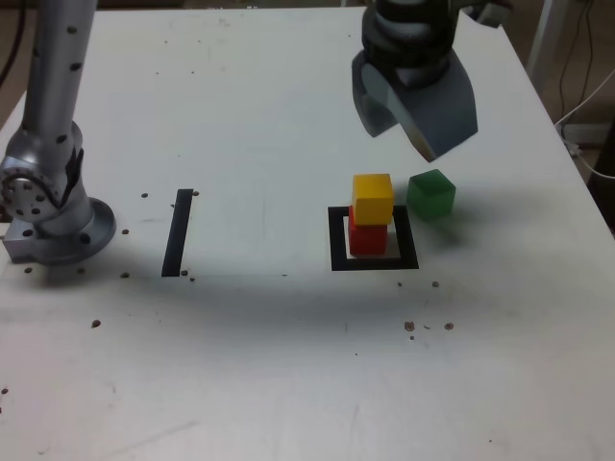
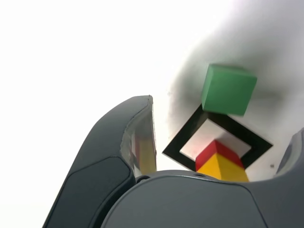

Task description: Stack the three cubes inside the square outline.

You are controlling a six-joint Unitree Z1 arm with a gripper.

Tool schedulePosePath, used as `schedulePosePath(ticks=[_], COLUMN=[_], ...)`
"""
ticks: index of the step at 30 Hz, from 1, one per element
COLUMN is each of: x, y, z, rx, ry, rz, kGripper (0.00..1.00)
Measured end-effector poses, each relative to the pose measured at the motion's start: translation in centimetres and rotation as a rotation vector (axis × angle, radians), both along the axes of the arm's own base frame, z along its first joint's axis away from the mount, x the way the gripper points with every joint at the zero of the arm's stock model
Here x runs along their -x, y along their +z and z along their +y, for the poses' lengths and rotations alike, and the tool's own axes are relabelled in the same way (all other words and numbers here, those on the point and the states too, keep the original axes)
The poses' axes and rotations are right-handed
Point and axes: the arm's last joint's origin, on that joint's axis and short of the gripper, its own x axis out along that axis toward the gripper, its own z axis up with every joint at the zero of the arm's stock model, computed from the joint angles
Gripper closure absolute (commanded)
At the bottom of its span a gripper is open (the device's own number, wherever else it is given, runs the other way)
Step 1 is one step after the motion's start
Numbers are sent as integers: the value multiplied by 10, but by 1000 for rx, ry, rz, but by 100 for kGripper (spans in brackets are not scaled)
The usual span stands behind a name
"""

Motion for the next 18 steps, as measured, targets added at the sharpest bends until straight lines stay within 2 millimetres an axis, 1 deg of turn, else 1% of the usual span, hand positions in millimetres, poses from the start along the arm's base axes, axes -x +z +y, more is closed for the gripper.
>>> schedulePosePath(ticks=[6, 12, 18], x=[-12, -21, -23], y=[-3, -29, -37], z=[-3, -3, 1], rx=[-6, -11, -38], ry=[5, 9, 51], rz=[-40, -35, -60], kGripper=[6, 6, 7])
